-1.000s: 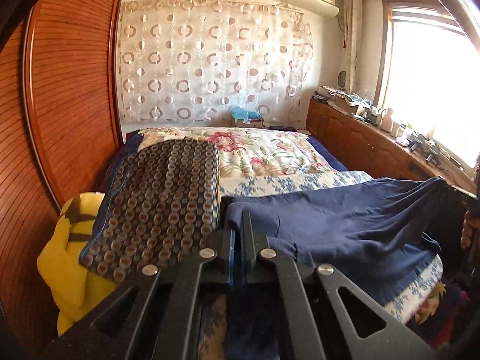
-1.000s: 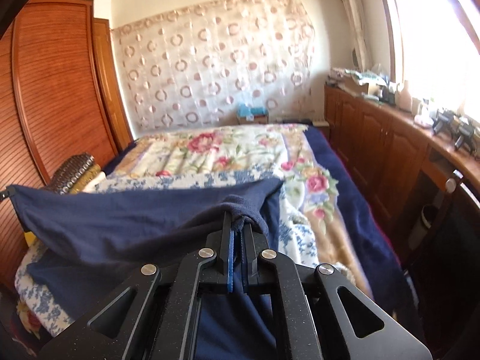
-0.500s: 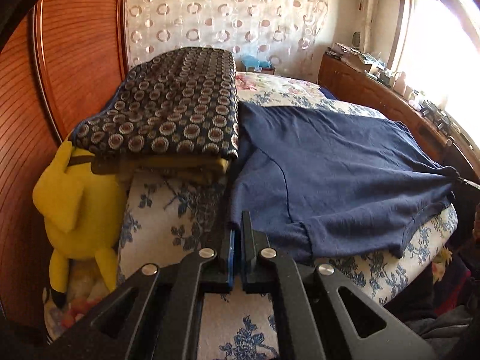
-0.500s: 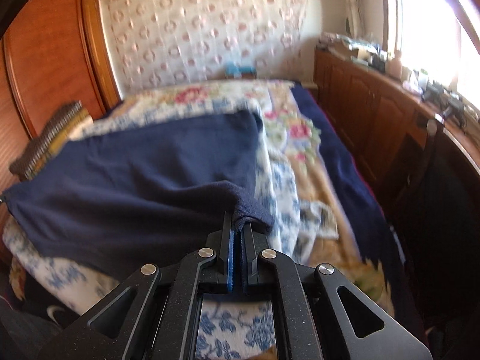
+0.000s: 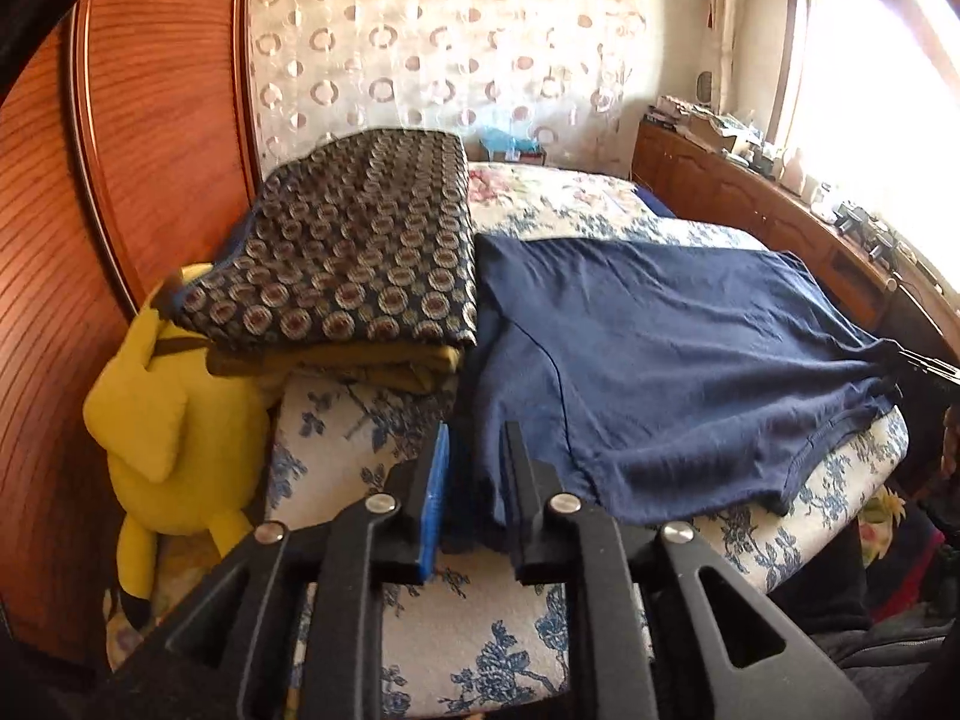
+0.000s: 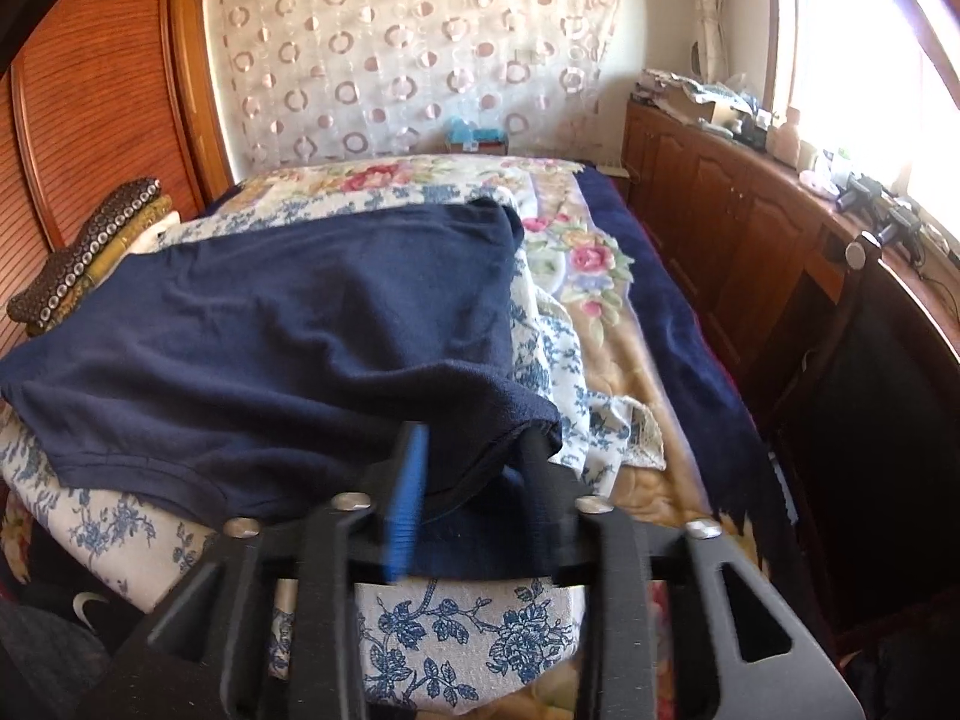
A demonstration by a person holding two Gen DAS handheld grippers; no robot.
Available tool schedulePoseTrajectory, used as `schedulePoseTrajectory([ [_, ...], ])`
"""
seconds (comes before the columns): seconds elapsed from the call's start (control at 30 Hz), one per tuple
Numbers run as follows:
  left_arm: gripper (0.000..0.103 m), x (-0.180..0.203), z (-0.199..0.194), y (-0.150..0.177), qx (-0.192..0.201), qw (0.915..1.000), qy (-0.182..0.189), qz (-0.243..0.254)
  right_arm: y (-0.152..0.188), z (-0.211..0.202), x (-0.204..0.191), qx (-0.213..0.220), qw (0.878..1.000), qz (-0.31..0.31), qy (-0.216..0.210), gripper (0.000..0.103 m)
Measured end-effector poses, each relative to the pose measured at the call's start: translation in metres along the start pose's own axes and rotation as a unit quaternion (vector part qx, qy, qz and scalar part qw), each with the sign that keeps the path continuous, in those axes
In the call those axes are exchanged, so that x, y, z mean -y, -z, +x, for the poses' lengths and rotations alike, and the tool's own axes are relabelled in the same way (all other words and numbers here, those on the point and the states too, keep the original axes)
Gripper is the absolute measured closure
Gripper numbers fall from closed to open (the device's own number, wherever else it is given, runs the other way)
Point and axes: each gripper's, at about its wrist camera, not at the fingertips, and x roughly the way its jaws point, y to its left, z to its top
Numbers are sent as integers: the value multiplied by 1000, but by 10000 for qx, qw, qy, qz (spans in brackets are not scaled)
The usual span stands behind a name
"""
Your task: Fold small clothes
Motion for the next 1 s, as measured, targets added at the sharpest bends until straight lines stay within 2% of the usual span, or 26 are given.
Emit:
schedulePoseTrajectory([
  [0.27,83,-2,36,1,-463,9989,-71,69,-4,-7,-18,182,9996,-214,-8,61],
  [0.6,79,-8,67,10,-873,9962,-50,21,-8,-8,-43,292,9979,-433,-371,59],
  [0.83,75,-20,78,10,-999,9944,190,-272,-8,2,-63,257,9962,-554,-627,59],
  [1.0,69,-29,85,2,-1101,9923,446,-344,-7,7,-76,245,9941,-722,-767,59],
])
